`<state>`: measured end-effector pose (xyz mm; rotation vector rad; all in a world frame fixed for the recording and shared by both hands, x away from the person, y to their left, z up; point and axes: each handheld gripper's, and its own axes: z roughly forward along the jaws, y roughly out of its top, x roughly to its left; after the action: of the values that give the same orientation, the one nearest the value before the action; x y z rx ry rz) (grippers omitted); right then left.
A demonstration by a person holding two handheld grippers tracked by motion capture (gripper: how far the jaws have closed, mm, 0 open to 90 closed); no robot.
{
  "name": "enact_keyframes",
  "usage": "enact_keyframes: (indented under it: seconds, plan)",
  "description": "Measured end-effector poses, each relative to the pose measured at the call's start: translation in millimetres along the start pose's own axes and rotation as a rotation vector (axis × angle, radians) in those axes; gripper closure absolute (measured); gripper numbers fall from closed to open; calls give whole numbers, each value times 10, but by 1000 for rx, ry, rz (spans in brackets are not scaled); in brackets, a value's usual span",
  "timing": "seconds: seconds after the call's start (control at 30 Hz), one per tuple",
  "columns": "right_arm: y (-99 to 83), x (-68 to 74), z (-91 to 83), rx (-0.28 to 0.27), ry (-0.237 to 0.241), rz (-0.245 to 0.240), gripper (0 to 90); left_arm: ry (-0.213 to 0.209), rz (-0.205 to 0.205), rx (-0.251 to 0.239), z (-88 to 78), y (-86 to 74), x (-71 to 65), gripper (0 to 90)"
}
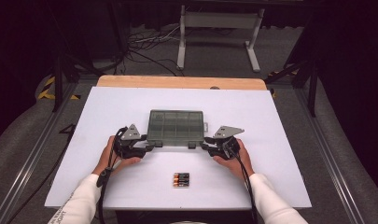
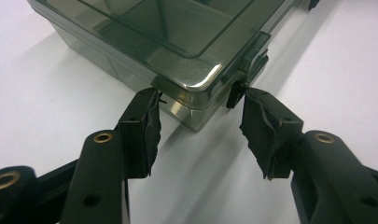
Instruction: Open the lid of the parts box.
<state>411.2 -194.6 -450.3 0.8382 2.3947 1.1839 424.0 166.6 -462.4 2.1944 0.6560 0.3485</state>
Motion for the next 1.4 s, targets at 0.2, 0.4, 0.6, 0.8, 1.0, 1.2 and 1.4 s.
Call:
enact_keyframes:
  seconds: [0.2, 0.4, 0.6, 0.8, 1.0, 1.2, 1.4]
  plan:
    - [9, 34, -2, 3, -9, -21, 672, 1, -9, 1, -4, -6, 12, 470]
    - [8, 52, 0, 6, -21, -33, 687, -3, -12, 1, -8, -8, 13, 480]
    - [2, 49, -2, 5, -24, -36, 704, -2, -13, 2, -10, -9, 12, 486]
    - [-3, 63, 0, 3, -34, -53, 710, 1, -13, 3, -11, -9, 12, 485]
    - [-11, 35, 1, -2, -13, -47, 706, 23, 6, 9, 3, -2, 1, 470]
    - [-9, 25, 30, -12, -4, -38, 639, 19, -5, 18, 24, -11, 8, 462]
    - [-9, 18, 33, -17, -1, -23, 639, 18, -5, 20, 23, -11, 10, 468]
